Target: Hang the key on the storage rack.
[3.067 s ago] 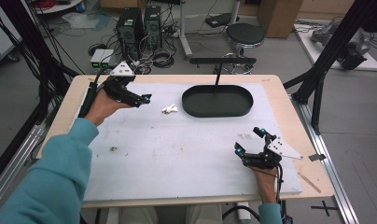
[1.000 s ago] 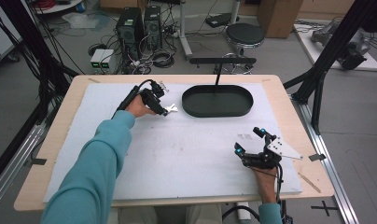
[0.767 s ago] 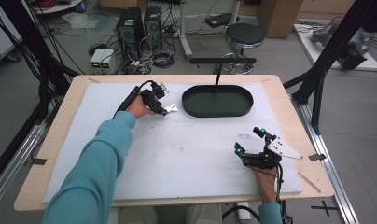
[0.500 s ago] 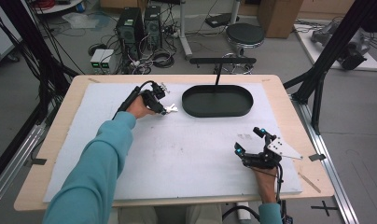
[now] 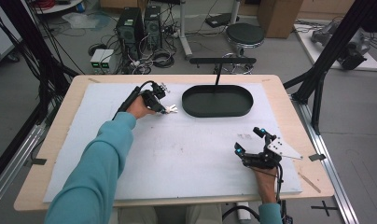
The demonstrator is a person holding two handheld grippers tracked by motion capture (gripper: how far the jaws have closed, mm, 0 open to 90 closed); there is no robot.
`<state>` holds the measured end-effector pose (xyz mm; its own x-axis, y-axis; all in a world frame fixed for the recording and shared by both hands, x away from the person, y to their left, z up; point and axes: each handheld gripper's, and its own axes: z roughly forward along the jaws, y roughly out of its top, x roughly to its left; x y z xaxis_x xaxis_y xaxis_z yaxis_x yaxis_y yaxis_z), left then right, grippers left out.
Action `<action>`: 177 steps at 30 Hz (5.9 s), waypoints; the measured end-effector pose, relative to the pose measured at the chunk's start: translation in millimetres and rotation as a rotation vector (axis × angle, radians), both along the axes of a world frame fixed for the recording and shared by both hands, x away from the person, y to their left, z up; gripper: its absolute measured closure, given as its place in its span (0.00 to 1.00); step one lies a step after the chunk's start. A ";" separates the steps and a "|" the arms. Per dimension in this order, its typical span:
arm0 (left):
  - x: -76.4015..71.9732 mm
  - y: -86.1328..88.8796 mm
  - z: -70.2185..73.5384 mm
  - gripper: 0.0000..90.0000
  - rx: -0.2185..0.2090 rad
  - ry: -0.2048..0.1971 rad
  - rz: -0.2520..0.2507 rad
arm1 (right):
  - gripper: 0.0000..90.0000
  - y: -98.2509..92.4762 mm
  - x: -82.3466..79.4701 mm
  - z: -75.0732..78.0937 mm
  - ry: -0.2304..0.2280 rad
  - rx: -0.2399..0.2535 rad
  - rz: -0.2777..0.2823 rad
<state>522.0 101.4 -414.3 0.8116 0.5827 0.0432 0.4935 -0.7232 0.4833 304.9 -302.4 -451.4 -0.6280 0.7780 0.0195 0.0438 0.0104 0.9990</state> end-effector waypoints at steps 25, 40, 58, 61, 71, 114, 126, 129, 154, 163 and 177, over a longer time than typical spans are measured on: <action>-1.3 1.8 7.2 0.98 -0.041 -0.003 0.025 | 0.01 0.0 0.0 0.0 0.001 0.000 -0.002; -28.0 8.9 60.0 0.98 -0.262 -0.064 -0.052 | 0.01 0.1 7.4 3.1 0.065 -0.010 -0.013; -76.8 29.4 105.3 0.98 -0.582 -0.152 -0.181 | 0.01 6.8 24.8 68.8 0.111 -0.019 0.158; -84.1 32.5 108.7 0.98 -0.604 -0.160 -0.198 | 0.01 10.9 28.2 79.1 0.109 -0.031 0.180; -104.9 36.5 112.3 0.98 -0.716 -0.149 -0.271 | 0.01 33.7 44.8 122.9 0.125 -0.099 0.345; -136.9 20.9 114.0 0.98 -0.844 -0.152 -0.484 | 0.23 134.0 95.8 167.8 0.106 -0.268 0.853; -137.0 17.8 112.6 0.98 -0.847 -0.143 -0.504 | 0.50 140.4 93.9 165.7 0.130 -0.291 0.918; -137.0 17.2 112.4 0.98 -0.848 -0.140 -0.508 | 0.55 140.9 93.4 165.1 0.155 -0.298 0.926; -137.0 13.7 112.0 0.98 -0.860 -0.130 -0.526 | 0.85 142.3 94.2 163.3 0.220 -0.290 0.960; -137.2 14.0 112.2 0.98 -0.866 -0.123 -0.529 | 0.97 142.4 92.1 162.6 0.223 -0.281 0.955; -136.1 13.4 110.5 0.98 -0.879 -0.104 -0.536 | 0.99 142.9 87.1 166.4 0.231 -0.311 0.917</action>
